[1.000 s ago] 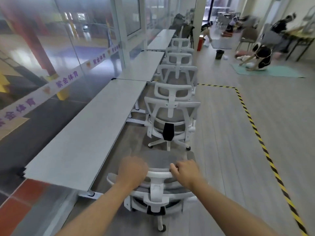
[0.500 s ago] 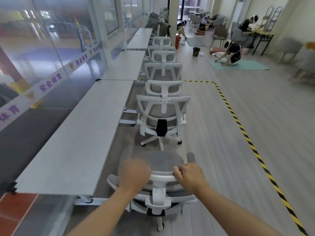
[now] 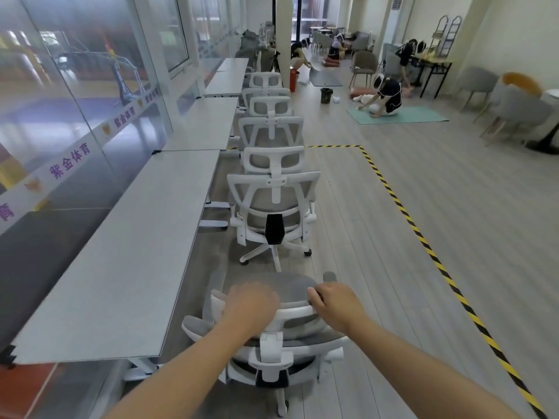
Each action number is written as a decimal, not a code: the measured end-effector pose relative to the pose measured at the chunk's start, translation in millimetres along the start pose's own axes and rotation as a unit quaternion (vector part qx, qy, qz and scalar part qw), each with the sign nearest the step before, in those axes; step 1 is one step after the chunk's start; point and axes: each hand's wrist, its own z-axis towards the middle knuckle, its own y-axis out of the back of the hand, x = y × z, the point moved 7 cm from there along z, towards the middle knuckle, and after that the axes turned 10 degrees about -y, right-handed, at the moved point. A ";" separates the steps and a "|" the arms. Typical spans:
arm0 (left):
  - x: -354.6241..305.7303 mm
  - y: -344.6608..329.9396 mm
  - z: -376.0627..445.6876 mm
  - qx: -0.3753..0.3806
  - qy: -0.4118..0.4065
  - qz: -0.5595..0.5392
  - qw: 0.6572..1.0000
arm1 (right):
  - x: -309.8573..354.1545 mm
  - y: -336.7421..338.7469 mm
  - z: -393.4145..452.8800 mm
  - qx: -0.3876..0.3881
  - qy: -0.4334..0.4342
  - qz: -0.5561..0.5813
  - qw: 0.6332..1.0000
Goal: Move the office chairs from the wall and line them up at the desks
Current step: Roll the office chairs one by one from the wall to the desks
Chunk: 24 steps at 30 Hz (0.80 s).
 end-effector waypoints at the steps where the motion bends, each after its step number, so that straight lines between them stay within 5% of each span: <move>1: -12.7 2.4 5.7 0.009 -0.008 -0.009 1.000 | -11.5 5.7 -0.5 0.005 -0.019 0.001 1.000; 10: -187.0 7.2 94.5 0.039 -0.120 0.013 0.992 | -193.7 93.0 -38.2 -0.039 -0.176 -0.016 0.983; 24: -636.5 -24.9 248.4 0.063 -0.289 -0.004 0.955 | -574.5 266.9 -189.9 -0.102 -0.325 -0.081 0.937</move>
